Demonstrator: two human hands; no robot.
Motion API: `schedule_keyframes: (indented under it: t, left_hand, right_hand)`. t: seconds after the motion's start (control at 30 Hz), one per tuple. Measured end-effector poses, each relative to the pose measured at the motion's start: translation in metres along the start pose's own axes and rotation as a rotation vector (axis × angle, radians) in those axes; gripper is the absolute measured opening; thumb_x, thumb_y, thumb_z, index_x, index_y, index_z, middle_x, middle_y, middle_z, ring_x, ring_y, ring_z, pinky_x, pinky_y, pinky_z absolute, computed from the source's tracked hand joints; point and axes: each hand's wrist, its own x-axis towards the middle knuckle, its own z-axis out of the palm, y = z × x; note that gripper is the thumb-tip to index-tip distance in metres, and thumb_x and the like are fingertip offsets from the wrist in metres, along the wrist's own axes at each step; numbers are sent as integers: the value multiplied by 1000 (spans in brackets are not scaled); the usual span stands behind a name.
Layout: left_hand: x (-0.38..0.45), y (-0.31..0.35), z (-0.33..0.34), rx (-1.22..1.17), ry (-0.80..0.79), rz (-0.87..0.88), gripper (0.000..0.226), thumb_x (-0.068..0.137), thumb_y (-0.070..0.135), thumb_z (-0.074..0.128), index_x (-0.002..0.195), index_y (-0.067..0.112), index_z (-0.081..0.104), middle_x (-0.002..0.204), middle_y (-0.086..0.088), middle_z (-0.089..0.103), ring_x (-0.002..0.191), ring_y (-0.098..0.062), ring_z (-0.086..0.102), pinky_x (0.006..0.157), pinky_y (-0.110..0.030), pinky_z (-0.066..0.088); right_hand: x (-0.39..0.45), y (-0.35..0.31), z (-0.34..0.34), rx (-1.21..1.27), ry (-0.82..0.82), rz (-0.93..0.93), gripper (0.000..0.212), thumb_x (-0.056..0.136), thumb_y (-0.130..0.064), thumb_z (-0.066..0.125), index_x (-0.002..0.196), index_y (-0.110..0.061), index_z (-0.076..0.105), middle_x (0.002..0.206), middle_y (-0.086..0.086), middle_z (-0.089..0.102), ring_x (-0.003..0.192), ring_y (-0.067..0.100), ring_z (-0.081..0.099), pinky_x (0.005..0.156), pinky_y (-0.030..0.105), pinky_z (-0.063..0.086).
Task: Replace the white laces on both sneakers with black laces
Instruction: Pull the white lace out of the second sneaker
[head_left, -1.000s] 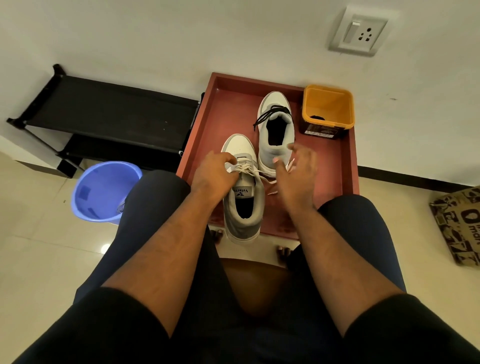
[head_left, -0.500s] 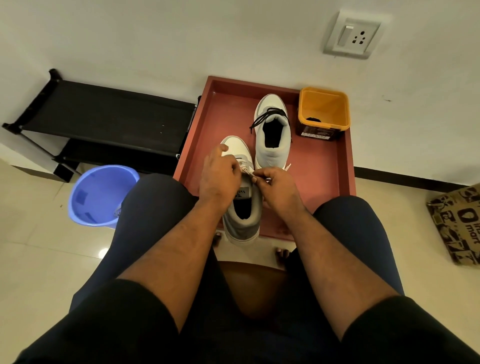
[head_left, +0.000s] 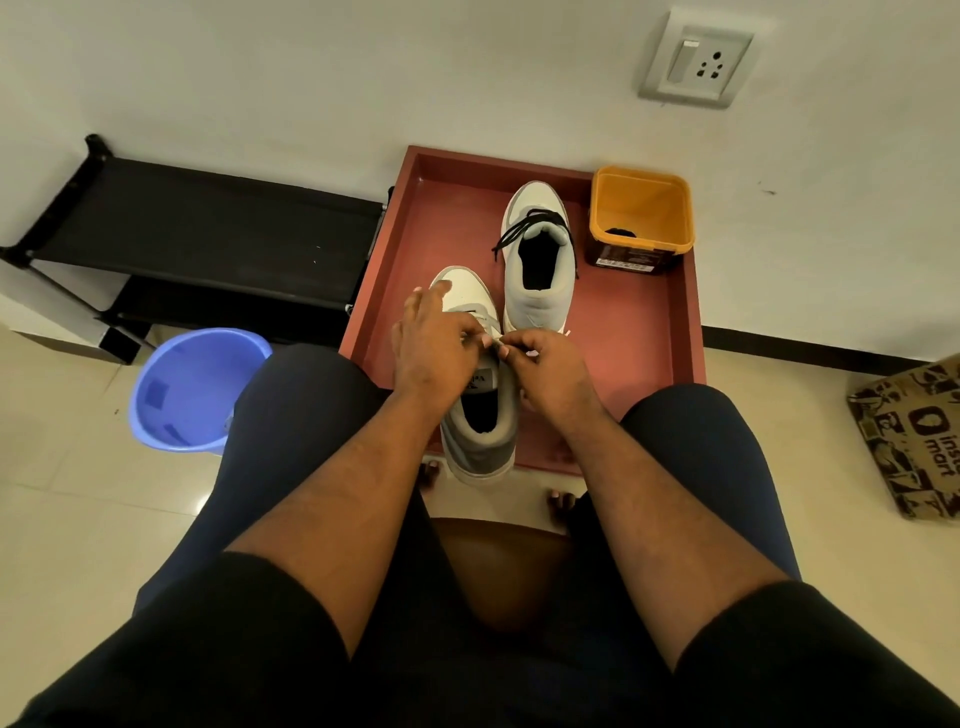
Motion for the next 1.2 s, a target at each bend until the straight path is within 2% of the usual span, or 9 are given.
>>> schedule_keyframes:
  t: [0.13,0.23,0.4,0.63,0.77,0.9,1.03,1.13,1.2]
  left_hand:
    - [5,-1,-15,-471,377,-332,8,91,13,64,95,8,69,132,-7,46,107,-7,49,85,1,34]
    - [7,-5,-23,-565,447,-445,19,91,15,64,110,13,63,144,-10,33,117,-17,51,99,-19,44]
    - [-4,7,-10,38,-45,-17,30,88,28,67,117,30,61,162,-5,0,148,-34,-10,117,-52,7]
    - [0,3,-2,161,-42,72,8,90,21,62,95,26,67,161,-2,12,149,-32,-5,118,-57,1]
    - [4,-2,-15,-353,433,-168,10,89,1,56,92,10,60,131,-5,47,121,-18,47,103,-38,45]
    - [16,-15,-43,-731,739,-470,15,95,4,50,103,16,48,124,-4,44,107,-13,54,94,-33,53]
    - [13,-16,-39,-287,420,-390,59,87,9,64,138,21,36,160,-16,4,146,-40,10,116,-47,27]
    - [-3,2,-26,111,66,-204,46,82,44,70,121,27,52,141,-6,38,132,-29,36,105,-47,37]
    - [-6,6,-20,89,-188,-176,30,82,42,71,102,22,60,113,-2,60,101,-20,57,88,-40,51]
  right_hand:
    - [1,-2,-2,-46,-4,-14,18,93,-19,60,104,-14,74,90,-5,72,82,10,64,82,31,52]
    - [1,-3,-1,-60,-7,-34,18,93,-18,60,103,-12,74,96,0,73,87,13,65,83,30,51]
    - [1,-3,-2,-58,-7,-40,18,93,-15,59,101,-12,74,94,1,73,85,11,64,80,26,50]
    - [-1,-4,-3,-49,-7,-31,18,93,-15,58,101,-13,75,93,0,73,84,12,65,76,23,49]
    - [-2,-7,-3,-70,7,-6,20,94,-15,58,106,-10,73,100,2,73,90,13,65,85,27,50]
    - [-5,-9,-7,-83,26,1,20,93,-14,58,105,-9,73,99,3,73,85,10,61,79,22,45]
    - [-5,-13,-6,-98,22,18,20,94,-15,58,105,-10,73,97,3,73,86,14,64,84,32,52]
    - [-8,-17,-8,-177,15,26,21,94,-14,55,103,-10,73,96,4,73,86,18,64,82,34,53]
    - [-10,-17,-11,-237,17,32,21,94,-13,54,103,-11,72,97,4,72,88,19,64,79,30,52]
